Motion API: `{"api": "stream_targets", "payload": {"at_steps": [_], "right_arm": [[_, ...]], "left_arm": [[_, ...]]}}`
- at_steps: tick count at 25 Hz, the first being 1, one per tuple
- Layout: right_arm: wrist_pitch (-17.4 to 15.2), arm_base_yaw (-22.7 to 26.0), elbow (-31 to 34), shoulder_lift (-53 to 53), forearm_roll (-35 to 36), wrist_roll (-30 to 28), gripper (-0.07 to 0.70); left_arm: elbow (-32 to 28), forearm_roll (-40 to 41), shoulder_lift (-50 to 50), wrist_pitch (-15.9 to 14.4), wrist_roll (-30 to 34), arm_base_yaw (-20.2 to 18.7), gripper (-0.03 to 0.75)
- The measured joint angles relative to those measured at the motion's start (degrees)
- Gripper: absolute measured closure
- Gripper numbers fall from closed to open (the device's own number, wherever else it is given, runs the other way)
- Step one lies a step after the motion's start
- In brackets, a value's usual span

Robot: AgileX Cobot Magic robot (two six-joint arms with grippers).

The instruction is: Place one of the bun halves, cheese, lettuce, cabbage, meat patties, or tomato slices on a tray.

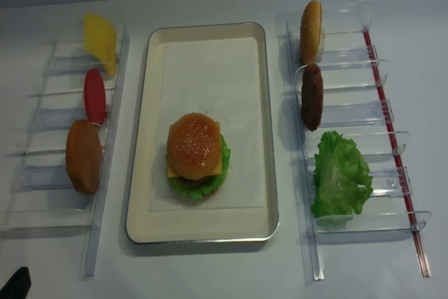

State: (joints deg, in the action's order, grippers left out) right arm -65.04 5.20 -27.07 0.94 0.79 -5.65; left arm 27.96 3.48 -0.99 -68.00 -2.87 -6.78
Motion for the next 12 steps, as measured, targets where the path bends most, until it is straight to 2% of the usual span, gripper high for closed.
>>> {"api": "stream_targets", "payload": {"at_steps": [12], "right_arm": [[0.00,0.00,0.00,0.00,0.00,0.00,0.275]], "left_arm": [[0.00,0.00,0.00,0.00,0.00,0.00,0.267]]}}
